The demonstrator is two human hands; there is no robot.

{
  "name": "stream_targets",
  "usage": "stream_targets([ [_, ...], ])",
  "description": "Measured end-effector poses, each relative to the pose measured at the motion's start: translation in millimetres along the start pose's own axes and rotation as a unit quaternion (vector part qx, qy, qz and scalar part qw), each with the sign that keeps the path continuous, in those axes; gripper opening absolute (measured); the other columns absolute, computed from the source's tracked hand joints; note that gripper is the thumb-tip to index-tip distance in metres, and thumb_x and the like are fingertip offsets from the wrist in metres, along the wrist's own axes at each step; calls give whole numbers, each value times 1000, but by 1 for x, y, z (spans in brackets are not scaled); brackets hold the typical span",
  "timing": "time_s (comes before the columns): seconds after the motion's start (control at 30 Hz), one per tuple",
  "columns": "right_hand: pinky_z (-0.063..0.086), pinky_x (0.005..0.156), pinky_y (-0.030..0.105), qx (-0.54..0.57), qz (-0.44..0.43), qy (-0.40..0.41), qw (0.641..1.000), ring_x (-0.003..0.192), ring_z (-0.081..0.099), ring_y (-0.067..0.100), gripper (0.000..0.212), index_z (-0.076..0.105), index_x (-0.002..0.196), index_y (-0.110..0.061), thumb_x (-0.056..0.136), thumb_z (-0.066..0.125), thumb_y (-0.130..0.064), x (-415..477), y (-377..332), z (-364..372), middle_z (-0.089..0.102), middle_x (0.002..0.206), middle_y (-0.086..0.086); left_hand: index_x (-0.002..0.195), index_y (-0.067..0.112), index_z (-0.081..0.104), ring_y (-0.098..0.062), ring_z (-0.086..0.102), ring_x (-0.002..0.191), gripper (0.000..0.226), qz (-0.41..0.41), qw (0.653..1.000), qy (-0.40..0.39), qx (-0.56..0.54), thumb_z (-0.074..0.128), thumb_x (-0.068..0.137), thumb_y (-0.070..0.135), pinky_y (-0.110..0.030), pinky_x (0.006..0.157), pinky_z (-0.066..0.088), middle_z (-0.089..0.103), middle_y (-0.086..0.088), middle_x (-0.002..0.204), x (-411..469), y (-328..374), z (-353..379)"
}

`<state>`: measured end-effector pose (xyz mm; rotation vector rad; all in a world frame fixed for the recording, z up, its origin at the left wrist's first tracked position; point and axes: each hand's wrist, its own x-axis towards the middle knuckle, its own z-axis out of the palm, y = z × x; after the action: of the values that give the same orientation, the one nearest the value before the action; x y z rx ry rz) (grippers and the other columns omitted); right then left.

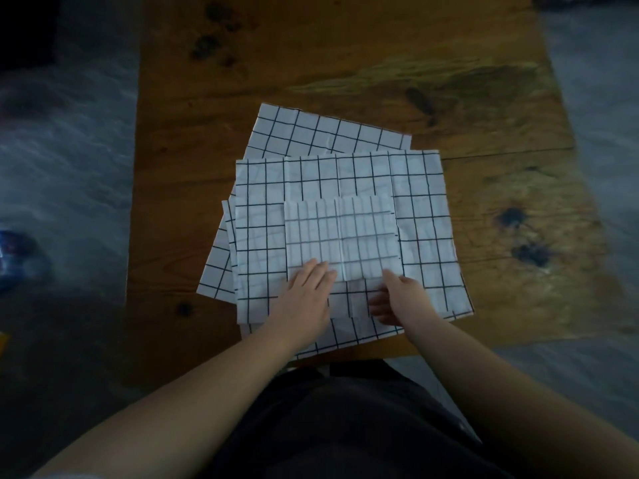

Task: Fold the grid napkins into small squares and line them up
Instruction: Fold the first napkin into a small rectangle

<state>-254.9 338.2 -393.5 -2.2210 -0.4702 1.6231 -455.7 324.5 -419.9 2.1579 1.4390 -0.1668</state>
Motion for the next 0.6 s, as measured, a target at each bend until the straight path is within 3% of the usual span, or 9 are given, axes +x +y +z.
stream_targets([
  [0.07,56,58,35,-67,-66,9,996,62,69,23,36,63,91,-8,106,44,-35,-9,3,-6,74,76,12,161,16,8,-19,-7,155,67,3,1000,-15,13,41,104,27,-43,127,1,3,-2,170,-6,6,6],
  [0.13,55,64,34,-193,-183,16,964,73,67,18,25,61,93,-17,106,44,-30,-14,9,-10,70,83,4,161,16,0,-19,-12,155,70,5,999,-33,23,38,105,32,-41,126,-5,-6,-2,170,-10,12,12],
  [0.2,52,77,28,-335,-321,14,886,92,62,12,16,62,105,-24,104,47,-22,-16,17,-11,67,103,-4,161,16,-5,-20,-16,154,76,2,998,-37,41,41,104,36,-41,125,-9,-10,-3,169,-12,18,16],
  [0.27,43,105,30,-437,-434,-10,788,126,50,14,35,58,133,-22,99,49,-17,-8,27,-6,58,135,-3,162,14,-1,-22,-15,154,77,-8,998,-32,58,42,103,38,-42,125,-10,-8,-4,170,-11,21,19],
  [0.3,31,118,33,-482,-462,-21,744,142,38,17,47,49,146,-20,99,47,-19,-2,32,-1,49,150,-1,162,13,2,-22,-14,155,75,-12,998,-29,63,40,103,39,-42,124,-11,-8,-4,170,-9,22,20],
  [0.4,-4,124,37,-573,-465,-30,674,156,0,18,63,17,162,-18,102,24,-37,11,42,12,13,170,2,162,12,0,-22,-12,155,74,-16,997,-23,70,33,104,44,-40,124,-12,-6,-5,170,-6,23,22],
  [0.47,-9,124,38,-602,-453,-30,657,154,-10,14,67,5,162,-20,101,14,-45,17,47,17,3,170,0,161,12,2,-21,-9,155,71,-13,997,-16,76,29,104,45,-40,125,-10,-3,-5,170,-5,21,24],
  [0.6,-11,124,38,-620,-446,-33,645,154,-15,13,64,-4,161,-21,106,15,-47,21,49,13,-7,169,-3,161,16,5,-17,-8,155,67,-7,996,-1,90,15,101,44,-36,122,-13,-1,-2,170,-6,13,27],
])
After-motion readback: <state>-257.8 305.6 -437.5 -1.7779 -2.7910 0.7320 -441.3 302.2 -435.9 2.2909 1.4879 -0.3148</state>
